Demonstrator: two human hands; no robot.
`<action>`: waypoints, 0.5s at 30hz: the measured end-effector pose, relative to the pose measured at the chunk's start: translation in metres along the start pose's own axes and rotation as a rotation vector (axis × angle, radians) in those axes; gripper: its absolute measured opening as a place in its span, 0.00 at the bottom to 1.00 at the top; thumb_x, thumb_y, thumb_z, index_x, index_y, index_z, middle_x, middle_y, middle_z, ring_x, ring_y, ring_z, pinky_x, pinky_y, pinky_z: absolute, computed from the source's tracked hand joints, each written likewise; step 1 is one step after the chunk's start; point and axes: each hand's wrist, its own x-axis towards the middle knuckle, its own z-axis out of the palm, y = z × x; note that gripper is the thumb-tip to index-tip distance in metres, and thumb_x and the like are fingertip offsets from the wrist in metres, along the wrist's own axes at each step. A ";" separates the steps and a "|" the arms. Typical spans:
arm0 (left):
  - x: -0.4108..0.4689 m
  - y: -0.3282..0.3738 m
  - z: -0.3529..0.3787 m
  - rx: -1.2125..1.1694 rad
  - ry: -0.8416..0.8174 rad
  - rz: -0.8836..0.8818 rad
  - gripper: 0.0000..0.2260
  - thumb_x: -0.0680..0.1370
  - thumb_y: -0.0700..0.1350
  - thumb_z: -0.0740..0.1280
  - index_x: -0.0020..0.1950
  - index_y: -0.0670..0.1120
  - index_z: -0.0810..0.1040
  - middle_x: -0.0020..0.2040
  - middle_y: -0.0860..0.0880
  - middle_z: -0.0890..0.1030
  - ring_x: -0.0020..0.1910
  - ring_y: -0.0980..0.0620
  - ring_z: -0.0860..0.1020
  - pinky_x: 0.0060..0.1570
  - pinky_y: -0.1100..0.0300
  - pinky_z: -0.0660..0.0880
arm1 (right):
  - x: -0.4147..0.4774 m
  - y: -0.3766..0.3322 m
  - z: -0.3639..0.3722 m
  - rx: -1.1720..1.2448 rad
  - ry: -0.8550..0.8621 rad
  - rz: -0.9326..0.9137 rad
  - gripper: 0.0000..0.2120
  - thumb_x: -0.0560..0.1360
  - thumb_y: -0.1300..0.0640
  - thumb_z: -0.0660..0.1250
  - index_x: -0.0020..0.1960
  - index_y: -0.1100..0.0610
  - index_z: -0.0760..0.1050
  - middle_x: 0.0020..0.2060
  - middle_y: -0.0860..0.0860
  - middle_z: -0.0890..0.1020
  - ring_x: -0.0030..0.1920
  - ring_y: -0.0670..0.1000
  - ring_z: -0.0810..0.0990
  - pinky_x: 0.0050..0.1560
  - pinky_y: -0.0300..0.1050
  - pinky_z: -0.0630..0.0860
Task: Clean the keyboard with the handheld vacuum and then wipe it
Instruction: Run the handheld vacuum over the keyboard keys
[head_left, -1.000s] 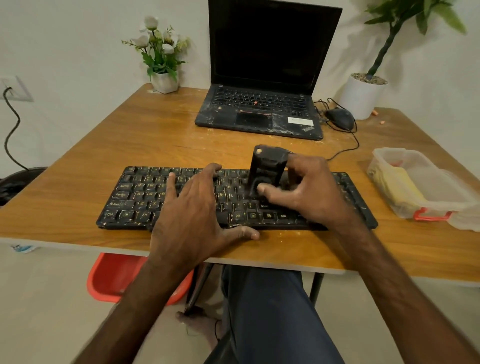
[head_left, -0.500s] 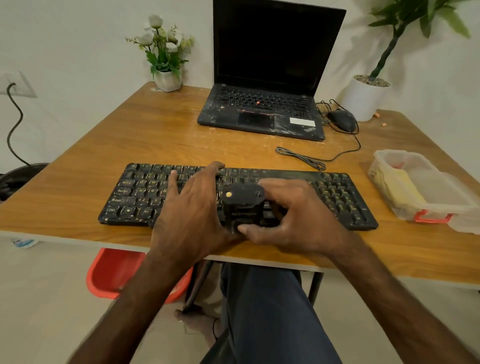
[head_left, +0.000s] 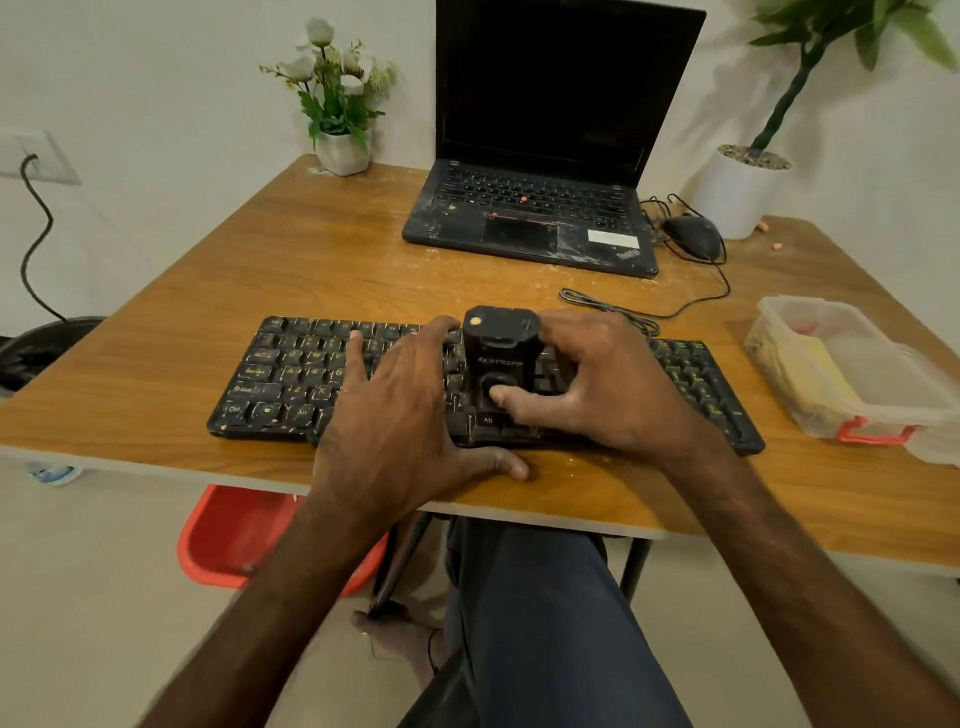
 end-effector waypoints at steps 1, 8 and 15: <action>0.000 0.000 0.000 0.004 -0.006 0.000 0.62 0.58 0.86 0.56 0.79 0.46 0.53 0.76 0.48 0.69 0.75 0.51 0.67 0.76 0.33 0.50 | 0.000 -0.001 0.000 0.029 -0.023 -0.007 0.25 0.71 0.39 0.68 0.59 0.56 0.79 0.44 0.47 0.82 0.42 0.47 0.79 0.40 0.51 0.78; 0.001 -0.001 0.000 0.030 -0.006 0.003 0.61 0.59 0.86 0.55 0.79 0.47 0.52 0.76 0.48 0.69 0.75 0.51 0.67 0.76 0.32 0.51 | 0.003 0.001 0.001 -0.016 -0.013 -0.011 0.25 0.71 0.38 0.68 0.58 0.56 0.80 0.43 0.46 0.82 0.42 0.47 0.79 0.41 0.51 0.78; 0.001 -0.001 0.001 0.030 -0.018 -0.004 0.62 0.58 0.86 0.54 0.80 0.46 0.51 0.77 0.49 0.66 0.75 0.52 0.66 0.75 0.32 0.51 | -0.001 -0.001 -0.002 0.163 -0.138 -0.018 0.24 0.70 0.42 0.72 0.61 0.56 0.80 0.46 0.47 0.83 0.44 0.49 0.81 0.40 0.53 0.79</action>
